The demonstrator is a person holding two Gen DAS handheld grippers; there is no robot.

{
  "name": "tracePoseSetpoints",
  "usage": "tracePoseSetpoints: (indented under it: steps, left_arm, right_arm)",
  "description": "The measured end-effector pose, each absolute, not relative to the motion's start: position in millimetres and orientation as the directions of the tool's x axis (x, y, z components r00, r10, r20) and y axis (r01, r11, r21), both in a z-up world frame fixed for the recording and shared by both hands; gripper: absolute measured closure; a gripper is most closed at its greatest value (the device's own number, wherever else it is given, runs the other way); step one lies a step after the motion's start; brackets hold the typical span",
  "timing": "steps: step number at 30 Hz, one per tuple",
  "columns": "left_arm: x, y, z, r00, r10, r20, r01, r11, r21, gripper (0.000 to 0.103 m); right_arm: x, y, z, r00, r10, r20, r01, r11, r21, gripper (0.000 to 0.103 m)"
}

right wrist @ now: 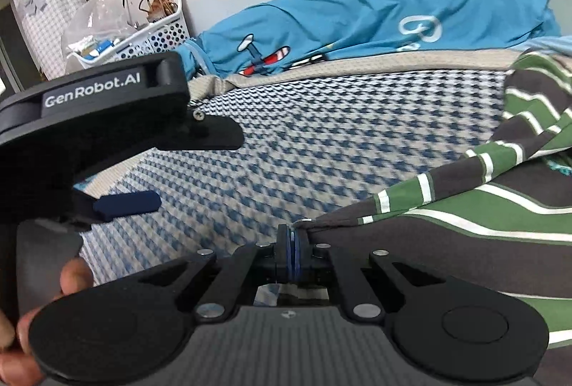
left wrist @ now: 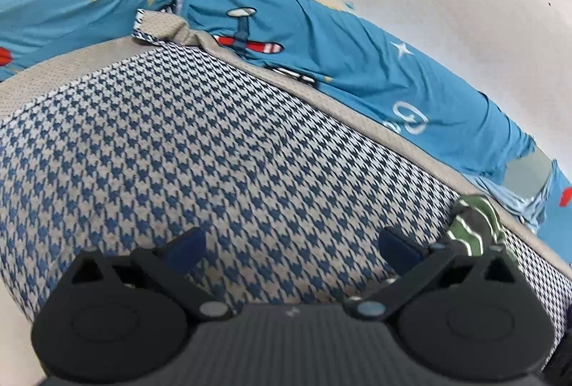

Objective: Fold clothes

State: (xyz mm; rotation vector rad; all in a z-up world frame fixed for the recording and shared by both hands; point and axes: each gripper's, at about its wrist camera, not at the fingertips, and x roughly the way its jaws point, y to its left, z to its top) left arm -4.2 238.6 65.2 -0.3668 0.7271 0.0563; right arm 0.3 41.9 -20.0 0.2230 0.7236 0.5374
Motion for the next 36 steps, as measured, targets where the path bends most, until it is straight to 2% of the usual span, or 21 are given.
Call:
tracePoseSetpoints:
  steps: [8, 16, 21, 28, 36]
  left_arm:
    - [1.9, 226.1, 66.9, 0.737, -0.080, -0.671, -0.170, 0.939, -0.298, 0.000]
    - [12.7, 192.6, 72.8, 0.719, -0.142, -0.681, -0.094, 0.950, -0.298, 0.000]
    - [15.2, 162.5, 63.7, 0.705, -0.187, -0.684, -0.024, 0.958, -0.287, 0.000]
    - [22.2, 121.8, 45.9, 0.679, -0.231, -0.697, 0.074, 0.966, -0.247, 0.000]
    - [33.5, 74.4, 21.2, 0.653, -0.236, -0.720, 0.174, 0.972, -0.161, 0.000]
  right_arm:
    - [-10.5, 47.0, -38.1, 0.565, 0.536, -0.627, -0.407, 0.842, 0.353, 0.091]
    - [-39.6, 5.0, -16.6, 0.591, 0.507, -0.628, -0.450, 0.853, 0.266, 0.089]
    - [-46.0, -25.2, -1.2, 0.631, 0.459, -0.625, -0.452, 0.873, 0.184, 0.082]
    - [-34.2, -82.2, 0.9, 0.688, 0.370, -0.624, -0.354, 0.922, 0.156, 0.081]
    - [-3.5, -138.8, 1.8, 0.745, 0.292, -0.599, -0.187, 0.954, 0.233, 0.081]
